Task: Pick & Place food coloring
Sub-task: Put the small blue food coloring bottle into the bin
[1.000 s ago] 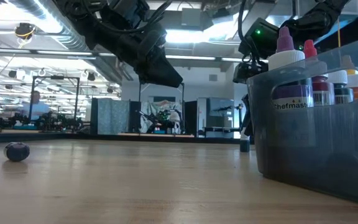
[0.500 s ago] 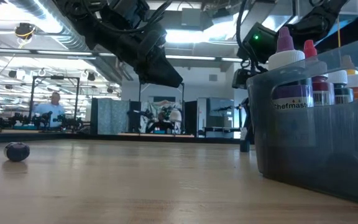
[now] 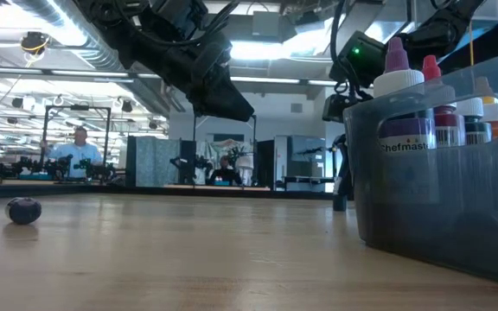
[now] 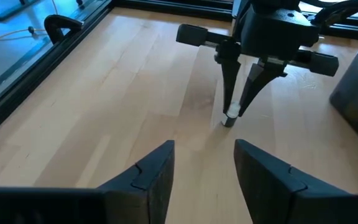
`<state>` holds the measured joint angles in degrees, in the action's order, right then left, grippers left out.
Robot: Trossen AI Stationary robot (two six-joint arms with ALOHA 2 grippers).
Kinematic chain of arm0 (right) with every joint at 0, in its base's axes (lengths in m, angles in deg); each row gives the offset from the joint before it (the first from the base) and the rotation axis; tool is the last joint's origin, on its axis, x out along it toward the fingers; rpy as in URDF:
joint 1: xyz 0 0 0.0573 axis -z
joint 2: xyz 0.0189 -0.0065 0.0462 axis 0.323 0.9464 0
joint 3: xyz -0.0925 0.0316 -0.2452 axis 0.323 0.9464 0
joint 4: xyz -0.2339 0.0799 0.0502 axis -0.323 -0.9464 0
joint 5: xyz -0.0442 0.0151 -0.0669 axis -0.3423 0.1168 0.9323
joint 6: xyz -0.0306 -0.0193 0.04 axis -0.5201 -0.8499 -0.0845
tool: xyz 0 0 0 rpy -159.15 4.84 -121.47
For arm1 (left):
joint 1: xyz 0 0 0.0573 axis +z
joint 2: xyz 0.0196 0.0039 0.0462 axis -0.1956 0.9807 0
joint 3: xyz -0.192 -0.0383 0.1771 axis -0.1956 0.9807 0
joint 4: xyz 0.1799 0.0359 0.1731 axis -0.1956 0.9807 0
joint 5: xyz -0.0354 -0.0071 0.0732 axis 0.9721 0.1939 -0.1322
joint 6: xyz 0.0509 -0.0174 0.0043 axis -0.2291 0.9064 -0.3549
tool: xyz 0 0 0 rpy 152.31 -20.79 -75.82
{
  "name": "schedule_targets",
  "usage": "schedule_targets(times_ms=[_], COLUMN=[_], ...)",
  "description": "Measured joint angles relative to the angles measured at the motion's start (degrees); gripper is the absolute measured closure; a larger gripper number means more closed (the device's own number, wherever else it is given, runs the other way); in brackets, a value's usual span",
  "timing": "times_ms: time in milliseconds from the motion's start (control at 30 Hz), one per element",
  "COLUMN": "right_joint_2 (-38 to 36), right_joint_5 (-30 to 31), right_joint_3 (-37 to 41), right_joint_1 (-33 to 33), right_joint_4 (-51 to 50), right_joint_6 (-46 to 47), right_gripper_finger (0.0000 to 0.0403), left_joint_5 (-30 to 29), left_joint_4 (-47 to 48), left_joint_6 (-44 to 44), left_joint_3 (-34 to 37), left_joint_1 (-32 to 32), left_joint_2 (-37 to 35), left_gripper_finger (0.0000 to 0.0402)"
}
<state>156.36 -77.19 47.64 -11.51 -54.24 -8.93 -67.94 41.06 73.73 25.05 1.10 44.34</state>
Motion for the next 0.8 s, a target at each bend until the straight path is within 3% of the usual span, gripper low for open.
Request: schedule_targets(times_ms=[167, 367, 633, 800], right_joint_2=[-1.84, -8.85, -17.21, -19.96], right_joint_5=[0.87, 7.29, 8.36, 15.81], right_joint_3=[-0.74, -8.77, -16.02, -17.69], right_joint_1=[-0.55, -5.45, -19.34, -30.16], right_joint_4=[-2.13, -16.54, -29.59, -36.86], right_joint_6=[-0.55, 1.34, 18.69, 29.12], right_gripper_finger=[0.0337, 0.0333, 0.0332, 0.0337], left_joint_5=[0.00, -0.02, -0.04, -0.02], left_joint_4=[0.00, 0.00, -0.44, -0.47], left_joint_6=[0.00, -0.02, -0.02, 0.00], left_joint_3=[0.00, 0.00, 0.00, 0.00], left_joint_1=[-0.02, 0.00, 0.00, 0.00], left_joint_2=[0.00, 0.00, 0.00, 0.00], left_gripper_finger=[0.0238, 0.0242, 0.0238, 0.0239])
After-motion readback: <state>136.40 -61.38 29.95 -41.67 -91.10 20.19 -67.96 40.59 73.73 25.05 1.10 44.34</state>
